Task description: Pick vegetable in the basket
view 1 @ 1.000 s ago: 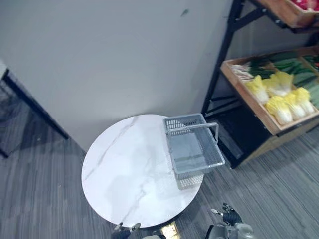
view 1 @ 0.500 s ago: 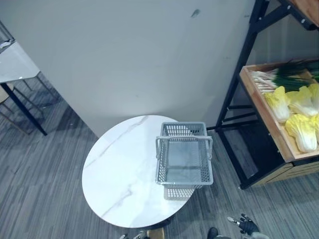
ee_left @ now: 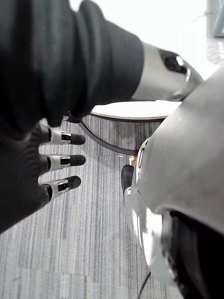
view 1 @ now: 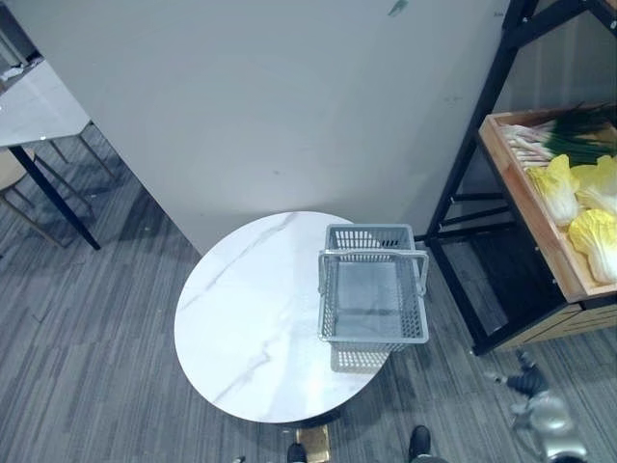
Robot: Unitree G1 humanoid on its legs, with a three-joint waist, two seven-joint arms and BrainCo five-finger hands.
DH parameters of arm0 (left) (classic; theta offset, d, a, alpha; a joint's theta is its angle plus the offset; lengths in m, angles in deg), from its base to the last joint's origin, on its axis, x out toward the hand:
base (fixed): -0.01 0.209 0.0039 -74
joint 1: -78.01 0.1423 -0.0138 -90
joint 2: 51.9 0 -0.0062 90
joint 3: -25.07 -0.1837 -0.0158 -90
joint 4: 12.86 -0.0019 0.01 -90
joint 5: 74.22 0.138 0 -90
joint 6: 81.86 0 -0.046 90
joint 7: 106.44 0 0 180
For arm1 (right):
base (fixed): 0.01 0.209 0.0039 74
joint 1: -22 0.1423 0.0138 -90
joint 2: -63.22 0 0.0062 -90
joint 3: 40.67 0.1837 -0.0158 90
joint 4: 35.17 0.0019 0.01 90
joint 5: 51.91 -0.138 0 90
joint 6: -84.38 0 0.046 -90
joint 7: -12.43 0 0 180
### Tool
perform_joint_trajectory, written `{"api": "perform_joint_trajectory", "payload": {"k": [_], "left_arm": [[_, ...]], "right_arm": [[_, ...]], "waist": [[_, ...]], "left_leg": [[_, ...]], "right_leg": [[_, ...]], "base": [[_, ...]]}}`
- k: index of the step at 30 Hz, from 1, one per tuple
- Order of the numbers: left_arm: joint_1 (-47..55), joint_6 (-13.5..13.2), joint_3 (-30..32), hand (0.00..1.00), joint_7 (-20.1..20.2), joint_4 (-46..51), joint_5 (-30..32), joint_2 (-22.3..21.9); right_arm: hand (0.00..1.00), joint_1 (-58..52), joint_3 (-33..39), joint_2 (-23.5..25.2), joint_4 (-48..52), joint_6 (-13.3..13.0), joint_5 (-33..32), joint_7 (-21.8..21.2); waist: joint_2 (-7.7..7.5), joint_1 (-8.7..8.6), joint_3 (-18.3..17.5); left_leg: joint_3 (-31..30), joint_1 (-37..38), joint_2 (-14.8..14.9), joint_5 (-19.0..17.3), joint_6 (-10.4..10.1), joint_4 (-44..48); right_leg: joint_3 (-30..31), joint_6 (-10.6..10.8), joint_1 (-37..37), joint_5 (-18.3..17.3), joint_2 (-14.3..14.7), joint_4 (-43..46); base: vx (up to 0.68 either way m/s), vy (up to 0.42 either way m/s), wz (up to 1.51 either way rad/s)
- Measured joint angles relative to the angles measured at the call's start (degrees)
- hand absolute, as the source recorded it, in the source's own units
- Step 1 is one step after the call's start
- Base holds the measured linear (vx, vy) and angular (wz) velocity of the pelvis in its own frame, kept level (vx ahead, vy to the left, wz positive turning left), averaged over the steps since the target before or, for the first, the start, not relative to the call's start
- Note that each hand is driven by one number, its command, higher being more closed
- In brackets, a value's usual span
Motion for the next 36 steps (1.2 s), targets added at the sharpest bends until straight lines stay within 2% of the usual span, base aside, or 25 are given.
{"api": "perform_joint_trajectory", "payload": {"k": [2, 5, 7, 13, 16, 24, 36], "left_arm": [[-0.18, -0.01, -0.19, 0.00, 0.04, 0.21, -0.02, 0.05], [-0.19, -0.01, -0.52, 0.00, 0.17, 0.54, -0.02, 0.14], [-0.41, 0.00, -0.55, 0.00, 0.41, 0.92, -0.01, 0.38], [-1.22, -0.04, -0.50, 0.00, 0.51, 2.53, -0.02, 1.30], [-1.57, 0.00, -0.48, 0.00, 0.51, 2.78, -0.03, 1.26], [-2.19, -0.05, 0.10, 0.00, 0.18, 3.58, -0.19, 1.37], [-3.00, -0.86, 0.06, 0.00, -0.33, 5.18, -0.79, 1.37]], "right_arm": [[0.00, 3.13, -3.76, -2.91, 6.94, -0.15, 5.29, 0.19], [0.00, 6.43, -6.64, -4.62, 10.02, -0.24, 7.55, 0.51], [0.00, 9.94, -11.40, -6.69, 12.82, -0.44, 9.40, 0.52], [0.00, 18.43, -21.63, -6.94, 15.81, -1.46, 10.77, -1.70], [0.00, 21.58, -25.38, -6.75, 16.44, -1.88, 10.83, -2.89], [0.00, 27.75, -29.03, -6.47, 16.56, -1.49, 10.74, -2.98], [0.00, 37.78, -30.51, -2.66, 4.55, 0.39, 11.43, -2.87]], "waist": [[-0.08, -0.08, 0.31], [0.01, 0.23, 0.31], [-0.21, 0.99, 0.72], [-2.10, 2.69, 3.33], [-2.17, 3.44, 4.00], [-2.71, 3.95, 5.83], [-3.62, 4.91, 9.87]], "left_leg": [[-0.12, -0.24, 0.15, 0.31, 0.38, -0.02], [-0.37, -0.23, 0.10, 0.29, 0.35, -0.02], [-0.54, -0.24, -0.18, 0.28, 0.34, -0.03], [-2.14, -1.07, -0.84, 0.31, 0.38, 0.65], [-2.90, -1.11, -1.11, 0.38, 0.49, 0.69], [-4.57, -2.06, -1.38, 0.88, 1.04, 0.69], [-6.33, -3.19, -1.87, 1.61, 1.20, 0.54]], "right_leg": [[0.15, -0.24, -0.50, 0.62, 0.17, 0.51], [-0.34, -0.26, -0.41, 0.63, 0.09, 0.79], [-0.52, -0.26, -0.32, 0.64, -0.16, 0.83], [-1.92, -0.25, -0.04, 0.62, -1.01, 1.36], [-2.49, -0.23, 0.35, 0.59, -1.30, 1.49], [-4.00, -0.22, 0.47, 0.59, -1.56, 1.52], [-5.55, -0.22, 0.42, 0.59, -2.04, 1.71]], "base": [[0.07, 0.008, 0.01], [0.05, 0.004, 0.05], [0.04, 0.013, 0.05], [0.00, 0.011, 0.14], [-0.01, 0.006, 0.11], [-0.01, -0.002, 0.10], [0.00, 0.001, 0.07]]}}
